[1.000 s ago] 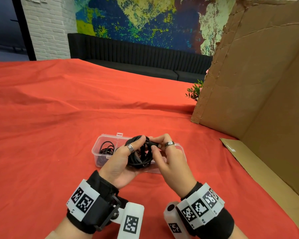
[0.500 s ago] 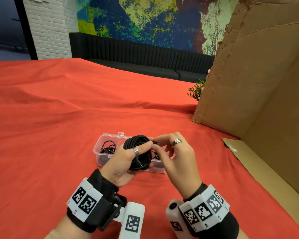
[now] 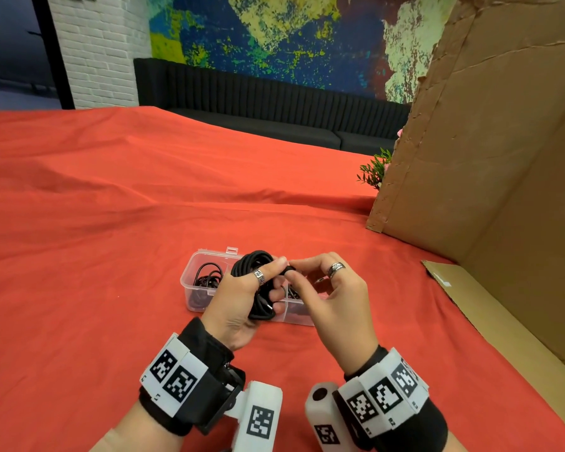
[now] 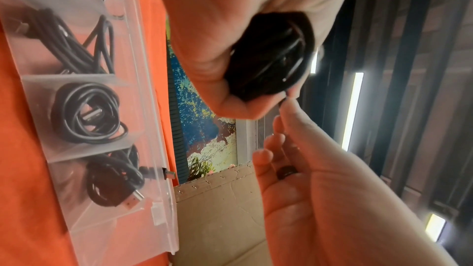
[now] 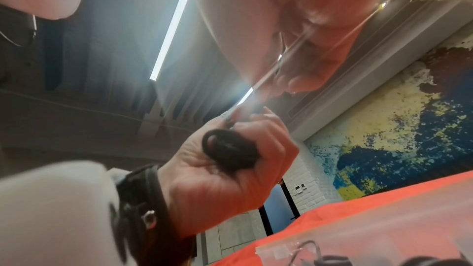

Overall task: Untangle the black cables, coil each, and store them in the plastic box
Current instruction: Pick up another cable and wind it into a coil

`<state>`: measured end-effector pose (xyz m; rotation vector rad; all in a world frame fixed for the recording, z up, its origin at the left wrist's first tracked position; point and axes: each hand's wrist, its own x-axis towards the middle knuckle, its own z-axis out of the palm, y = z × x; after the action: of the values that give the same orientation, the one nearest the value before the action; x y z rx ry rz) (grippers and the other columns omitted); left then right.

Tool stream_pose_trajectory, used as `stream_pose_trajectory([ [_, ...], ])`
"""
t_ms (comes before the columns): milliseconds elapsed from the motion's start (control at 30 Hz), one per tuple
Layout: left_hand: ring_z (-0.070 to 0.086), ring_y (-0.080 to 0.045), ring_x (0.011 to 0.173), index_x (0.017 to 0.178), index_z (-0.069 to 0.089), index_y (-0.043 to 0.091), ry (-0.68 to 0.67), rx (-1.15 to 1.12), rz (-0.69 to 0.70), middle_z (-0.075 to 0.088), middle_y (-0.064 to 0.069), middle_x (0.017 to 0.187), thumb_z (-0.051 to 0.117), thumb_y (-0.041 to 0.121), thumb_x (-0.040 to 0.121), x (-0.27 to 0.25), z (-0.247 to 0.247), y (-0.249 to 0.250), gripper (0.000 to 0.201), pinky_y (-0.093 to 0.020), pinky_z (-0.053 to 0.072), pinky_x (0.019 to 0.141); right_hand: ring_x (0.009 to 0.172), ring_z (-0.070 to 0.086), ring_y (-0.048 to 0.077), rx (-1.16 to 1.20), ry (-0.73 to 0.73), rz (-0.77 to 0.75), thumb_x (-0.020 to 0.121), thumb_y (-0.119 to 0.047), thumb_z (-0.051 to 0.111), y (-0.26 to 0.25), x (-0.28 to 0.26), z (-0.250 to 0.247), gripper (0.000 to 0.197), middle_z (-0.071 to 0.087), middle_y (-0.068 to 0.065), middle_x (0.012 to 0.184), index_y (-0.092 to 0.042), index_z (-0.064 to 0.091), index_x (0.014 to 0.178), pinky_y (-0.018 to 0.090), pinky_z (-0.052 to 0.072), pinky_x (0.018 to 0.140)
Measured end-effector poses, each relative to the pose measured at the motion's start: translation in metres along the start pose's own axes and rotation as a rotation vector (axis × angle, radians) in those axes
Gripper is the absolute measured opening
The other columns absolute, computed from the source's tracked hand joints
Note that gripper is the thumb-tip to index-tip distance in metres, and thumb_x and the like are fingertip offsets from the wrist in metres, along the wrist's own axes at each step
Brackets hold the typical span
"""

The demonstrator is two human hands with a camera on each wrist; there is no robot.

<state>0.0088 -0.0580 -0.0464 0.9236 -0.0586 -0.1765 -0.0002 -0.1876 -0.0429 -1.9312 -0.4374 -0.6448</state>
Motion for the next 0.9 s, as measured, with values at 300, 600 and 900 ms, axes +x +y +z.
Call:
stream_pose_trajectory([
  [300, 0.026, -0.008, 0.035, 0.082, 0.053, 0.003, 0.044, 0.053, -0.019, 0.03, 0.003, 0.041, 0.068, 0.032, 0.065, 0.003, -0.0048, -0.0031, 0.036, -0.017, 0.018, 0.036, 0.071, 0.065, 0.011, 0.049, -0.159, 0.063, 0.076, -0.028, 0.068, 0.002, -0.0019, 0.0, 0.009, 0.068, -0.003, 0.074, -0.019, 0.067, 0.077, 0.034, 0.052, 0.068],
  [600, 0.029, -0.011, 0.034, 0.048, 0.042, 0.019, 0.16, 0.085, 0.044, 0.032, 0.002, 0.039, 0.064, 0.017, 0.071, 0.0079, -0.0086, -0.0096, 0.032, -0.018, 0.022, 0.038, 0.067, 0.061, 0.009, 0.082, -0.231, 0.066, 0.077, -0.023, 0.065, -0.003, -0.0057, 0.003, 0.006, 0.066, -0.005, 0.072, -0.019, 0.06, 0.077, 0.024, 0.049, 0.066],
  [900, 0.053, -0.022, 0.06, 0.066, 0.053, 0.016, 0.15, 0.094, 0.045, 0.051, -0.011, 0.072, 0.076, 0.03, 0.059, 0.0086, -0.0064, -0.0062, 0.028, -0.032, 0.044, 0.061, 0.072, 0.058, 0.009, -0.012, -0.175, 0.007, 0.08, -0.024, 0.061, -0.0012, -0.0077, 0.0019, 0.01, 0.063, -0.008, 0.074, -0.014, 0.058, 0.078, 0.016, 0.044, 0.065],
])
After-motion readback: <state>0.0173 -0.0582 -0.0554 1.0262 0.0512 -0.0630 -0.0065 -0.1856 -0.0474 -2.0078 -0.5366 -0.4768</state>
